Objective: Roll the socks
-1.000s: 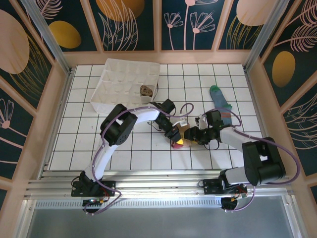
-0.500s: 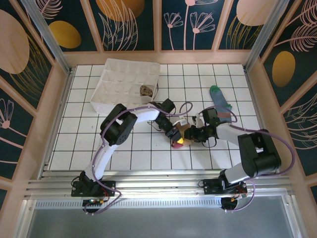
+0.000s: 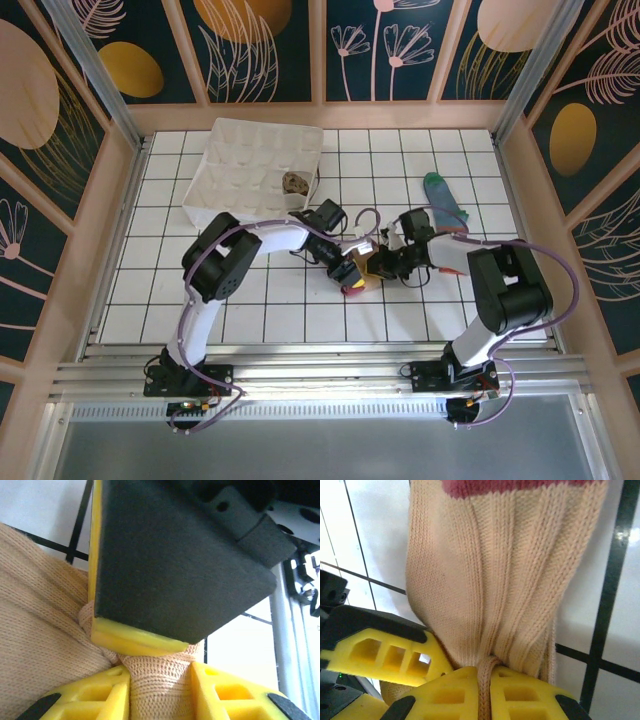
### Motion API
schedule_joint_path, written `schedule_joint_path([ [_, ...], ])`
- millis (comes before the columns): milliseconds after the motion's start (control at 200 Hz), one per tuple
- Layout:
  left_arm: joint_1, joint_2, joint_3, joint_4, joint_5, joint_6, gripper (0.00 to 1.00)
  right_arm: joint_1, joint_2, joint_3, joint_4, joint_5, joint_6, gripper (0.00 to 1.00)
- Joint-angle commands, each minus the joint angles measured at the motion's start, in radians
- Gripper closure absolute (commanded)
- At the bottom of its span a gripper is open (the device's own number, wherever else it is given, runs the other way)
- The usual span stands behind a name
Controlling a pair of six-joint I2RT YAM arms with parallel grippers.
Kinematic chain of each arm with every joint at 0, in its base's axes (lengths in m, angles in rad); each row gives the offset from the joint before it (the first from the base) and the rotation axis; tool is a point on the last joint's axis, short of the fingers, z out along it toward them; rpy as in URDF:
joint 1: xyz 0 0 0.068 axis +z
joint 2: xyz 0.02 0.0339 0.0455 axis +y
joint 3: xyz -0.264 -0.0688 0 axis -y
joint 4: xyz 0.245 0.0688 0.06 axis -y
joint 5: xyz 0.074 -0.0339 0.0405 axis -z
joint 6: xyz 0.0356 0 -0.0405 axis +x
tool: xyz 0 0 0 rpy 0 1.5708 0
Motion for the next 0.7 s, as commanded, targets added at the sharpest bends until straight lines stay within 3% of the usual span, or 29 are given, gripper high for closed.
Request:
schedule_joint_path([
  [0, 0.016, -0.038, -0.052, 0.081, -0.152, 0.073, 0.66, 0.013, 0.115, -0.052, -0.143, 0.218, -0.029, 1.0],
  [180, 0.016, -0.104, -0.085, 0.116, -0.228, 0.108, 0.64, 0.013, 0.138, -0.026, -0.162, 0.222, -0.037, 1.0],
  [450, 0.005, -0.365, -0.302, 0.358, -0.421, 0.171, 0.63, 0.017, 0.15, -0.009, -0.185, 0.225, -0.045, 1.0],
  [566, -0.072, -0.437, -0.371, 0.403, -0.585, 0.293, 0.63, 0.018, 0.147, -0.01, -0.188, 0.225, -0.046, 1.0],
  [696, -0.192, -0.45, -0.419, 0.454, -0.805, 0.393, 0.48, 0.019, 0.153, -0.011, -0.185, 0.217, -0.046, 1.0],
])
